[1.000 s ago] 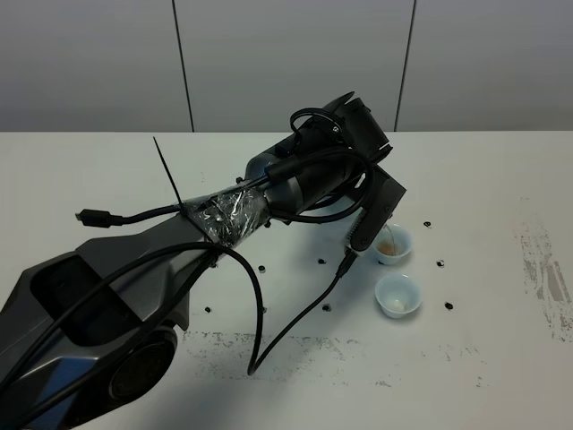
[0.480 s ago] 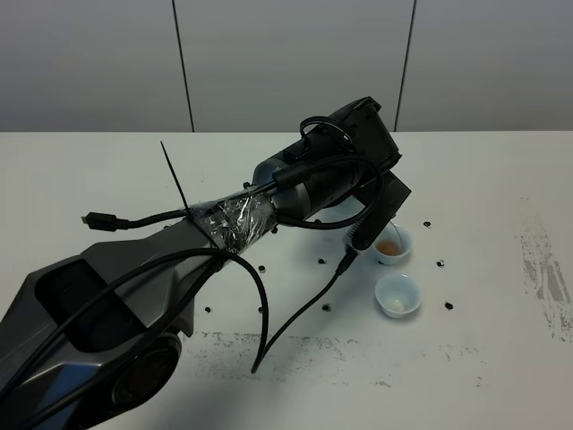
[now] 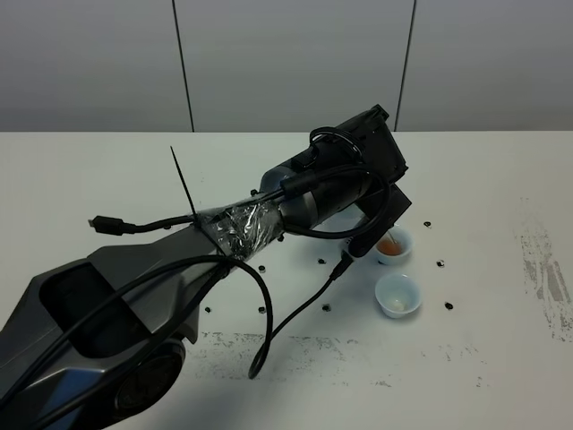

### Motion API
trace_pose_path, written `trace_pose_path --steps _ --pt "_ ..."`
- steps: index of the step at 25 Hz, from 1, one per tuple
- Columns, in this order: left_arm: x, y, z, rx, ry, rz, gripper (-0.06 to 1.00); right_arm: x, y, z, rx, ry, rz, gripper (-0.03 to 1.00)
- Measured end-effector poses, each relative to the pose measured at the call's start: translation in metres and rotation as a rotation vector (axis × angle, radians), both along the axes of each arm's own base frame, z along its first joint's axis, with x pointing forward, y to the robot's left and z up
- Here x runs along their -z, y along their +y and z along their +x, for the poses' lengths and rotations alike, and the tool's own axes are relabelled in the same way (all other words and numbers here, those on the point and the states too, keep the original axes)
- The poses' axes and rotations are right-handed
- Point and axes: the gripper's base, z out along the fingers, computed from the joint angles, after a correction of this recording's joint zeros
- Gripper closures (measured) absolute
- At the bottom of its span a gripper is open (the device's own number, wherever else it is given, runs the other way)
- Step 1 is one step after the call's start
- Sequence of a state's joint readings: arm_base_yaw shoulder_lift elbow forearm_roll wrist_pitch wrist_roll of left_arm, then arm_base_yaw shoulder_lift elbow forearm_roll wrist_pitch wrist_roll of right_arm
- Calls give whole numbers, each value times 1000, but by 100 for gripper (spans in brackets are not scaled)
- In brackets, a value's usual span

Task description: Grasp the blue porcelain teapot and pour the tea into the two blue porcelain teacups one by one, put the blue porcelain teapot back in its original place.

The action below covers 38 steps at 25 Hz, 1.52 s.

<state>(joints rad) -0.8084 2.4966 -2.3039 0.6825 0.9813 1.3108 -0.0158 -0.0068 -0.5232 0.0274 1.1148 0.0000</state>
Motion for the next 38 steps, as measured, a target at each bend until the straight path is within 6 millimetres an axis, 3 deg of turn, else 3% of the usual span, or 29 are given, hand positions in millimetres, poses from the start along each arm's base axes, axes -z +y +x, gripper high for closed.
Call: trace_pose_path --steps 23,30,38 --pt "-5 -4 -2 36 -77 75 90 0 0 0 0 0 0 63" --pt "-1 -4 -3 24 -25 24 90 0 0 0 0 0 0 63" --pt "-3 10 6 -32 43 -53 90 0 0 0 0 0 0 63"
